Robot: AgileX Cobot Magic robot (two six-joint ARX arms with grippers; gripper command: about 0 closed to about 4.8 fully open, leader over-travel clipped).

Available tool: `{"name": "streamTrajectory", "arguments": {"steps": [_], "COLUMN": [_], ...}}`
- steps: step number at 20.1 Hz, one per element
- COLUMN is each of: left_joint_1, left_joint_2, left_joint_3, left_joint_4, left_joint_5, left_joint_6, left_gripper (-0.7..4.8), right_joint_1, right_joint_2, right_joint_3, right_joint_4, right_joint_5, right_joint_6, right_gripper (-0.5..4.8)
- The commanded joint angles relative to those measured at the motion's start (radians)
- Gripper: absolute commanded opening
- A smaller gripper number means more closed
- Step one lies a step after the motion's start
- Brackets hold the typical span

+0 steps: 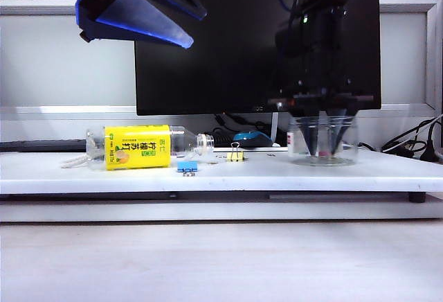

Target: Take the clips out of the round transparent plastic box and place them on the table.

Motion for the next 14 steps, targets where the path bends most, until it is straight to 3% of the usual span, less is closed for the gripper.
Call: {"name": "streamTrajectory", "arguments": {"steps": [1,14], "left_joint_1": [-0.001,-0.001], "left_joint_2": [-0.002,-0.002], "left_joint_3": [-0.001,-0.001], "left_joint_4": [0.01,0.012], "left_joint_5": [0.002,0.008], "left_joint_6": [-0.002,-0.003], "left_gripper": [1.84,1.84], "right_joint_1": [0.001,0.002], "right_joint_2": [-0.005,-0.047], "right_joint_3": [0.006,0.013], "right_joint_4": [-0.007,-0.036], "right_joint_5": [0.065,0.114], "right_joint_6": [0.004,0.003], "right_gripper": [1.67,1.66]}}
